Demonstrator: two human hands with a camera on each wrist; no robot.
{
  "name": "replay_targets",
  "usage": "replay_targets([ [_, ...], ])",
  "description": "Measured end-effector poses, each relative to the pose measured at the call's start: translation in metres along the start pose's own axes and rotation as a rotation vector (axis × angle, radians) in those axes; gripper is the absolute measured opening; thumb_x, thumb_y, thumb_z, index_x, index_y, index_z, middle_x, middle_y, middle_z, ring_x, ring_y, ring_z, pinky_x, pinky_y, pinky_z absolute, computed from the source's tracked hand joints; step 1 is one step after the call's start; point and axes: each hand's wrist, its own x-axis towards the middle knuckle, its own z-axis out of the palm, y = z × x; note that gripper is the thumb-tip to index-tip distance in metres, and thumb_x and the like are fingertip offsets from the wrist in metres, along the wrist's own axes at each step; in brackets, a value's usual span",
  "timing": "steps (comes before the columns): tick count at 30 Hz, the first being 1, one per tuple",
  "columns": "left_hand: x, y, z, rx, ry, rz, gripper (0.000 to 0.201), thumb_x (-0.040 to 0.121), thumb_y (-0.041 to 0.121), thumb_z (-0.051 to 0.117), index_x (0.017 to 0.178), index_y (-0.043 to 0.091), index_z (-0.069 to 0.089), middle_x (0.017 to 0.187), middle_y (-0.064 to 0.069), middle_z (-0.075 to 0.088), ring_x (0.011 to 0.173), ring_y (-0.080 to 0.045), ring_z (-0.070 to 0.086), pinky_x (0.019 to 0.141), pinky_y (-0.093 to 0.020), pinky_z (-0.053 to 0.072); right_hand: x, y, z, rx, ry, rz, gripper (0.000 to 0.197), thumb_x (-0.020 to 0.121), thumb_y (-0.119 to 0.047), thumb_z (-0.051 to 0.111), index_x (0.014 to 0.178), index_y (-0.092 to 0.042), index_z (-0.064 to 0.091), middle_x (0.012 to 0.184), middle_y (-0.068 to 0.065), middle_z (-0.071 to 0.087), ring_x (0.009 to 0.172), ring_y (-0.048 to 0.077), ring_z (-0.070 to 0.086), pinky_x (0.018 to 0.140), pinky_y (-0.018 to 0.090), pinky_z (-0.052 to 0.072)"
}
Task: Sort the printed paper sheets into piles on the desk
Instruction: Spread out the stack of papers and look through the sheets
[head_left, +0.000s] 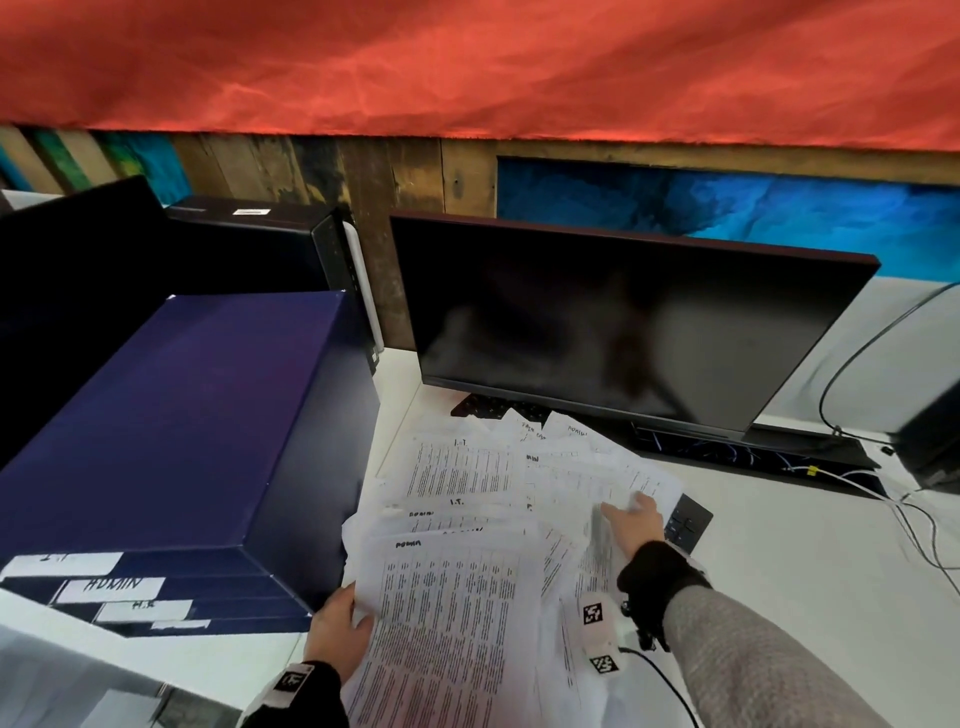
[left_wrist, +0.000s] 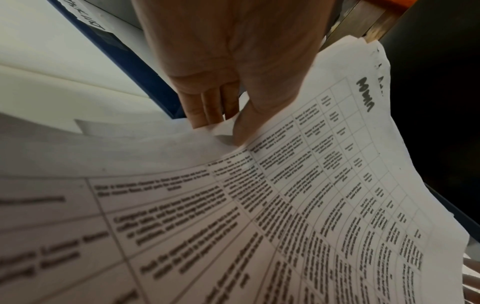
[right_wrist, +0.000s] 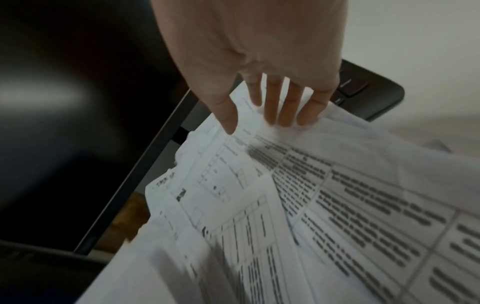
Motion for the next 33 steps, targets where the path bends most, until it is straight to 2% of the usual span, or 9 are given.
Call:
replay_targets([
  [3, 0.001, -0.001, 0.0, 0.012, -0.005, -0.008, 0.016, 0.084, -0.003, 0.058, 0.093, 0.008, 0.055, 0.079, -0.006, 0.047, 0.078, -0.022, 0.044, 0.07, -0.027, 0.033, 0.011, 0.004, -0.002, -0.053, -0.04, 0.021, 0.066, 0.087, -0.031, 0.064, 0.143, -0.011, 0.035, 0.145, 0.013, 0.039, 0.127, 0.033, 0.043, 0.107, 0.044, 0.037],
  [7, 0.003, -0.006, 0.001, 0.025, -0.008, -0.021, 0.023, 0.083, -0.004, 0.058, 0.105, -0.001, 0.061, 0.082, -0.008, 0.049, 0.081, -0.026, 0.048, 0.071, -0.028, 0.035, 0.029, 0.021, 0.003, -0.046, -0.064, 0.071, 0.068, 0.066, -0.053, 0.07, 0.125, -0.021, 0.054, 0.131, 0.008, 0.051, 0.101, 0.027, 0.052, 0.098, 0.042, 0.045],
  [12, 0.006, -0.009, 0.003, 0.031, -0.011, -0.018, 0.021, 0.083, -0.003, 0.058, 0.103, 0.002, 0.06, 0.084, -0.007, 0.05, 0.083, -0.026, 0.049, 0.072, -0.028, 0.035, 0.008, 0.012, 0.004, 0.091, 0.049, 0.067, 0.055, 0.077, -0.015, 0.075, 0.12, -0.017, 0.04, 0.121, 0.015, 0.049, 0.106, 0.032, 0.053, 0.093, 0.043, 0.047],
  [16, 0.01, -0.011, 0.005, 0.038, -0.014, -0.014, 0.029, 0.082, -0.002, 0.057, 0.11, 0.001, 0.061, 0.088, -0.006, 0.055, 0.085, -0.026, 0.051, 0.076, -0.029, 0.039, -0.024, 0.011, 0.014, -0.034, 0.115, -0.185, 0.035, 0.087, 0.004, 0.054, 0.118, -0.009, 0.044, 0.081, 0.006, 0.056, 0.073, 0.018, 0.055, 0.072, 0.033, 0.049],
  [21, 0.019, -0.011, 0.009, 0.035, -0.022, -0.032, 0.029, 0.085, 0.006, 0.057, 0.113, 0.007, 0.057, 0.103, -0.011, 0.067, 0.095, -0.029, 0.059, 0.082, -0.03, 0.044, -0.062, 0.02, 0.015, -0.337, 0.114, -0.649, 0.013, 0.097, -0.01, 0.042, 0.102, -0.01, 0.055, 0.096, 0.004, 0.045, 0.069, 0.002, 0.042, 0.064, 0.018, 0.032],
  [23, 0.021, -0.01, 0.01, 0.028, -0.033, -0.042, 0.021, 0.086, 0.006, 0.055, 0.107, 0.009, 0.054, 0.1, -0.01, 0.066, 0.088, -0.028, 0.058, 0.076, -0.028, 0.041, -0.071, 0.019, 0.003, -0.283, 0.199, -0.709, 0.011, 0.097, -0.009, 0.042, 0.091, -0.01, 0.05, 0.084, 0.003, 0.046, 0.066, 0.011, 0.043, 0.06, 0.025, 0.03],
  [26, 0.022, -0.009, 0.011, -0.051, -0.027, -0.065, 0.012, 0.088, 0.006, 0.052, 0.099, 0.01, 0.052, 0.094, -0.009, 0.064, 0.086, -0.029, 0.057, 0.074, -0.027, 0.037, -0.073, 0.005, -0.03, -0.004, 0.406, -0.608, 0.012, 0.096, -0.017, 0.04, 0.088, -0.009, 0.043, 0.071, 0.006, 0.049, 0.067, 0.026, 0.045, 0.062, 0.032, 0.03],
  [30, 0.023, -0.011, 0.01, -0.096, -0.014, -0.077, 0.015, 0.09, 0.005, 0.05, 0.103, 0.013, 0.049, 0.105, -0.01, 0.063, 0.098, -0.031, 0.058, 0.08, -0.028, 0.037, -0.058, -0.016, -0.085, 0.188, 0.745, -0.542, 0.031, 0.096, -0.019, 0.036, 0.107, 0.007, 0.048, 0.096, 0.032, 0.057, 0.085, 0.042, 0.054, 0.074, 0.04, 0.035],
  [33, 0.027, -0.013, 0.01, -0.104, -0.024, -0.092, 0.018, 0.091, 0.004, 0.049, 0.106, 0.014, 0.047, 0.112, -0.011, 0.063, 0.104, -0.032, 0.057, 0.086, -0.031, 0.038, -0.034, -0.014, -0.112, 0.284, 0.842, -0.344, 0.034, 0.095, -0.016, 0.035, 0.115, 0.009, 0.046, 0.113, 0.033, 0.054, 0.103, 0.045, 0.052, 0.088, 0.041, 0.034],
])
